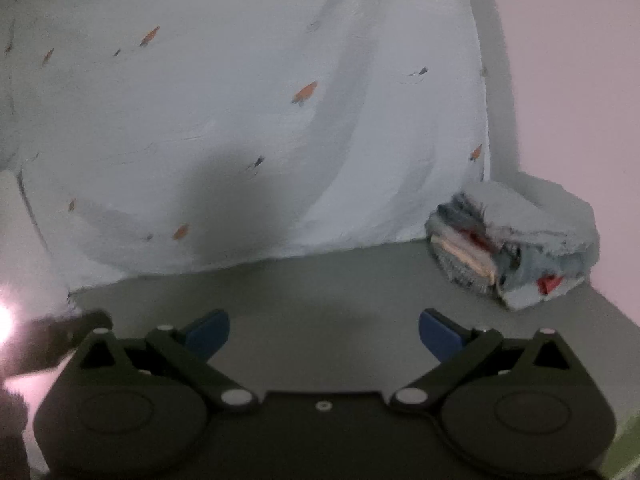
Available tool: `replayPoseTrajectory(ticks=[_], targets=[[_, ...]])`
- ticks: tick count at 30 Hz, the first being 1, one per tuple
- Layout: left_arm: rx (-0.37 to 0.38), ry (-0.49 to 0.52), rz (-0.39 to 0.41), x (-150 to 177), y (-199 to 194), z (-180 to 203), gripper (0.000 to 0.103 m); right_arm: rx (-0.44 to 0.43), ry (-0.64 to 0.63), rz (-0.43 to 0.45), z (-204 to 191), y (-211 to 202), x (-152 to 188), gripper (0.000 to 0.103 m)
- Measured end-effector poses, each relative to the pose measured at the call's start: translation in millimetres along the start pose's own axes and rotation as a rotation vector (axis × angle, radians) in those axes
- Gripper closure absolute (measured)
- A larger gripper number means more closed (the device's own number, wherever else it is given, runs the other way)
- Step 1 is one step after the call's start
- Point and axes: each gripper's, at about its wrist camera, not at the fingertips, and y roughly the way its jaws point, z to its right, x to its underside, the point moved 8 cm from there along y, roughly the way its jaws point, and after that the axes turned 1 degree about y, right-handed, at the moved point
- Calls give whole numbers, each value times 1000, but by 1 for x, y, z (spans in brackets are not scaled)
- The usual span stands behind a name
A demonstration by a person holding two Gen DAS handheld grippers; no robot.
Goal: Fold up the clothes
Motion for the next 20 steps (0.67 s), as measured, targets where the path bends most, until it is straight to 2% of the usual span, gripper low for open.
replayPoseTrajectory(ticks=[4, 7, 15, 20], targets=[[-11, -5, -31, 15, -20, -17, 0, -24, -22, -2, -42, -37, 17, 1], [-20, -10, -62, 26, -29, -28, 0, -4, -69, -13, -62, -51, 31, 1], [-43, -22, -142, 56, -55, -55, 0, 41, -19, -98, -79, -71, 74, 1], [-57, -30, -192, 74, -71, -73, 0, 24, -23, -136, -92, -66, 82, 1]])
